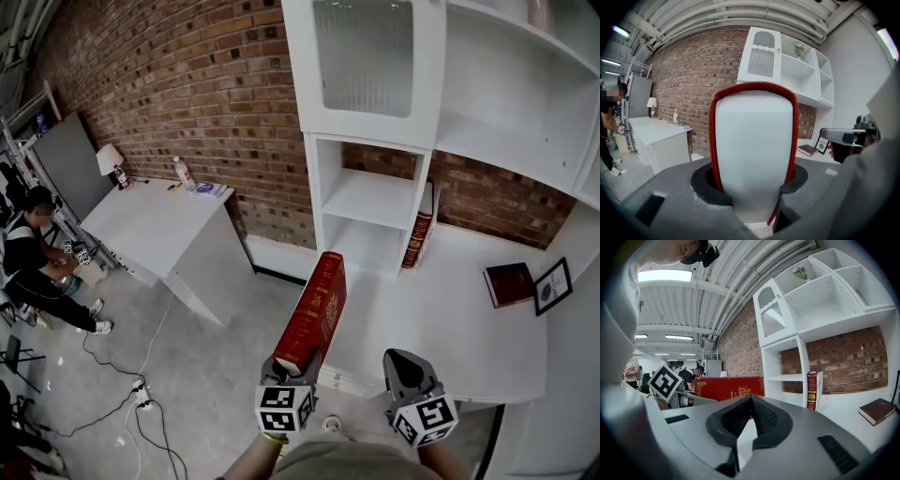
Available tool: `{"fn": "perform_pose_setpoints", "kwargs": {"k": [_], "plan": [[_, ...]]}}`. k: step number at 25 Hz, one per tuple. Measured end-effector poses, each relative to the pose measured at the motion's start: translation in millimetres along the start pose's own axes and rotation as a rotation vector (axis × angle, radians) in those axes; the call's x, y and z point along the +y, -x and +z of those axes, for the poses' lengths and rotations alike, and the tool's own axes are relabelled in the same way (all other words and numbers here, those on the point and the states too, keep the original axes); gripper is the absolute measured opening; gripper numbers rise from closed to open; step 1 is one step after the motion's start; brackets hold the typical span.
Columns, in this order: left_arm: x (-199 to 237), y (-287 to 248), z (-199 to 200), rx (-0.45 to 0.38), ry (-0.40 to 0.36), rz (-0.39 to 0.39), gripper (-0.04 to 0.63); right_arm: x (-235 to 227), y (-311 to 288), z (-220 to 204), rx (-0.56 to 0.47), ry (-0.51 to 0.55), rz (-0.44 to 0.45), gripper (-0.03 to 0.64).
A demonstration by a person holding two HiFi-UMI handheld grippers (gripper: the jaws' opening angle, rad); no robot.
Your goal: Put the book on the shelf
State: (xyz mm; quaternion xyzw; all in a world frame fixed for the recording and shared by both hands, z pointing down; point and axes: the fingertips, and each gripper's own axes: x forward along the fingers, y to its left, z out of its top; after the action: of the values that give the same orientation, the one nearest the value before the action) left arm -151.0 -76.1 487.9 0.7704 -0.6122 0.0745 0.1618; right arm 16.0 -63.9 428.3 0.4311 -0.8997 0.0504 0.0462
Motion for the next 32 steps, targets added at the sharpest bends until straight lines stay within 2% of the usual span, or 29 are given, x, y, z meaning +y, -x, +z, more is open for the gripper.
{"fn": "perform_pose_setpoints", "kwargs": {"k": [16,32], "plan": [[38,-40,15,0.002,-0.023,-0.058,0.236,3,-49,7,0.028,0.015,-0.059,0.006],[40,-76,16,0.021,-0.049,-0.107,0.236,-11,-60,4,0.052,0.010,-0.121,0.006]]}}
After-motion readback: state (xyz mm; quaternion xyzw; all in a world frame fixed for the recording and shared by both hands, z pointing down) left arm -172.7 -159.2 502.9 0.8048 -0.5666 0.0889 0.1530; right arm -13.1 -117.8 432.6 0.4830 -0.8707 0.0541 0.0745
